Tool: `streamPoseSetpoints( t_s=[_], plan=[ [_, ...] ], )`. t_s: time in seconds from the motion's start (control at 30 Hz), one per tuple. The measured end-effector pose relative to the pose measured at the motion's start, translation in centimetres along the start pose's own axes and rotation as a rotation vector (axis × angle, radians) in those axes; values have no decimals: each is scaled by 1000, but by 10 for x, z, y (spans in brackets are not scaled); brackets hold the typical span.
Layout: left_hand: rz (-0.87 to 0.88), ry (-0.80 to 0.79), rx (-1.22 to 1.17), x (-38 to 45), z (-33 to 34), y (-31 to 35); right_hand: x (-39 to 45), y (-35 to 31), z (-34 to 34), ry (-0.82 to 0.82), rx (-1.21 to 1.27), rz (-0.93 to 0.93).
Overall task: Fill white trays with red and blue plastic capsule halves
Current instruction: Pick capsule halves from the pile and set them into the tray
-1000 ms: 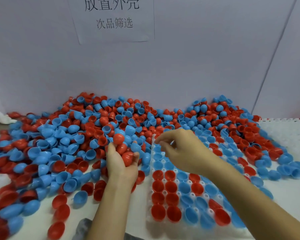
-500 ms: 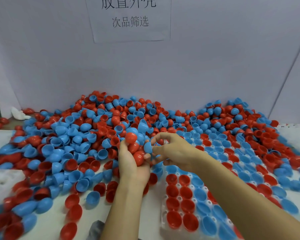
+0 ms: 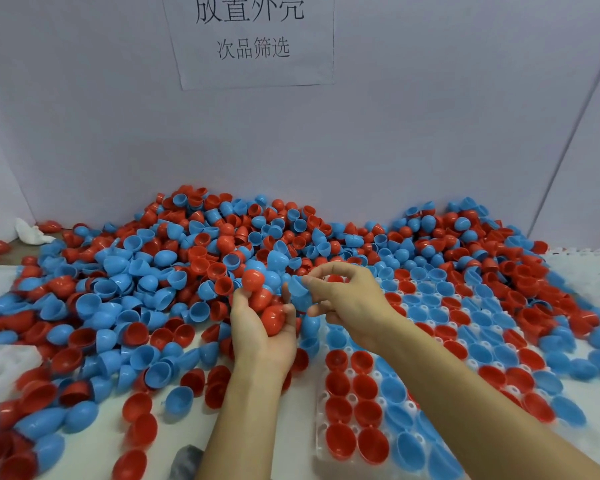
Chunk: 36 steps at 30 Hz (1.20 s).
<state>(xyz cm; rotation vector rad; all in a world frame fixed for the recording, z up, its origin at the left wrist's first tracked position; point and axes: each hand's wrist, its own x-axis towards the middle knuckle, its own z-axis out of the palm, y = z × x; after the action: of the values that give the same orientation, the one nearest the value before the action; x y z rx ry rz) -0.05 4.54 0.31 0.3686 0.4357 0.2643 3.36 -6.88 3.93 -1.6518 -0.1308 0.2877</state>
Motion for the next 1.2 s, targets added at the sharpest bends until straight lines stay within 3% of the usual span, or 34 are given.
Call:
streamPoseSetpoints(
  t_s=[0.33,0.57,0.7,0.87,1.2],
  plan=[
    [16,-31,23,11,-7,-3,-7,1,-1,-137,-295,-267],
    [5,-10,13,5,-5,-2,-6,-3,-3,-237,-857,-585],
    [9,-17,67,5,-5,-3,-3,-6,2,-214,-1151,-675],
    [-27,-18,76,2,-2,-2,-7,-14,-15,-115,-1049,-639],
    [-42,-44,162,-3,0,-10,-48,-14,-132,143,-974,-459]
  ],
)
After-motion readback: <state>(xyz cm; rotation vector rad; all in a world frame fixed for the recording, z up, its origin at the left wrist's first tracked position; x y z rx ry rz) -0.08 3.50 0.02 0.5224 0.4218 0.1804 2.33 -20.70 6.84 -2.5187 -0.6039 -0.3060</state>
